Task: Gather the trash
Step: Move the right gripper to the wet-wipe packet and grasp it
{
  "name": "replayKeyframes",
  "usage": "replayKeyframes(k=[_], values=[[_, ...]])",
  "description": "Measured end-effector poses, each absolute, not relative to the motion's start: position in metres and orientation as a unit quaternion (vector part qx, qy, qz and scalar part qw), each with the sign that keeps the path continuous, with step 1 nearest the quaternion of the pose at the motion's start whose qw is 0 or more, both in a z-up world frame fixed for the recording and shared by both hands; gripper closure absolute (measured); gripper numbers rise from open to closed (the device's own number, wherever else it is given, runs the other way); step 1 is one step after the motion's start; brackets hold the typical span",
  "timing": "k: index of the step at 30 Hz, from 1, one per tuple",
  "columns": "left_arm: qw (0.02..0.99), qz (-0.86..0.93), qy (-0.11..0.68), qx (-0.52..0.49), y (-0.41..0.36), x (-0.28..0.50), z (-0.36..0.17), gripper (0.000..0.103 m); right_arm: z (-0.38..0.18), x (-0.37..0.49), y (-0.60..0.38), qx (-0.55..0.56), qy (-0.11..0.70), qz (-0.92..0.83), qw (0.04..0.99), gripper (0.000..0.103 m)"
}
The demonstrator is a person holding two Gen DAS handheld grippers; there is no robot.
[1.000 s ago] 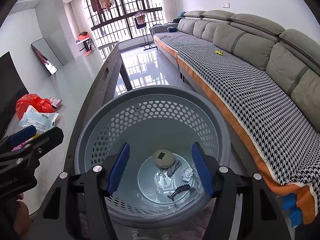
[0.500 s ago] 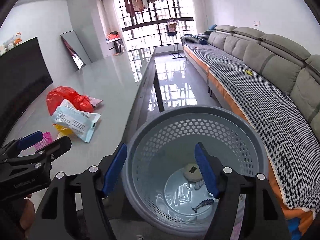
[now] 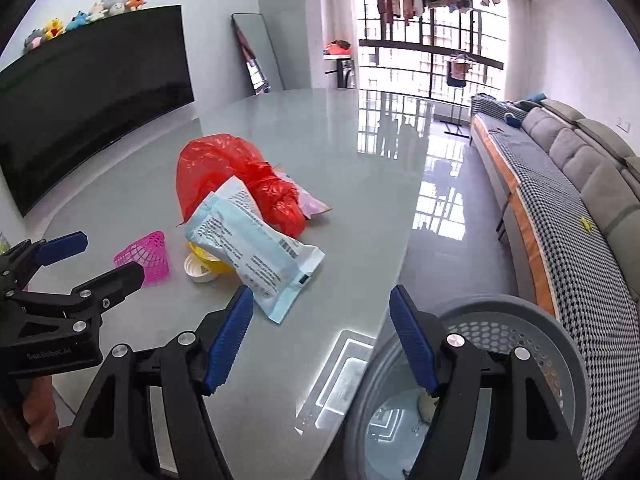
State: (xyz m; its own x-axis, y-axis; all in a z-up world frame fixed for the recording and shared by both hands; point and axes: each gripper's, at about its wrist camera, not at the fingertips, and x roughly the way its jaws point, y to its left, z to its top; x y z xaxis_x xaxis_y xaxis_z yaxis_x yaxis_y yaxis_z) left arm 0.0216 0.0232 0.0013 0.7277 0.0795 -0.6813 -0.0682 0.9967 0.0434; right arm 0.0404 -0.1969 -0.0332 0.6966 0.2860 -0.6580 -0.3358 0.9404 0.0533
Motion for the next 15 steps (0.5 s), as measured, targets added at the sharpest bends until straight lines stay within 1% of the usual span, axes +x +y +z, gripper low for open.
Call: replayKeyframes(k=[6,9,15], values=[[0.924,0.081,0.373,-0.01,0.051,0.024,0.0,0.006,-0.039,0.068,-0.166,-0.074,0.361,0.228,0.901,0.035],[0.922,0.097,0.375,-0.016,0.062,0.023,0.001,0.006,-0.043,0.078,-0.151,-0.095,0.363,0.257,0.89,0.031],[0.918,0.117,0.379,-0.029,0.08,0.025,0.001,0.006,-0.048,0.091,-0.13,-0.138,0.361,0.285,0.877,0.031]])
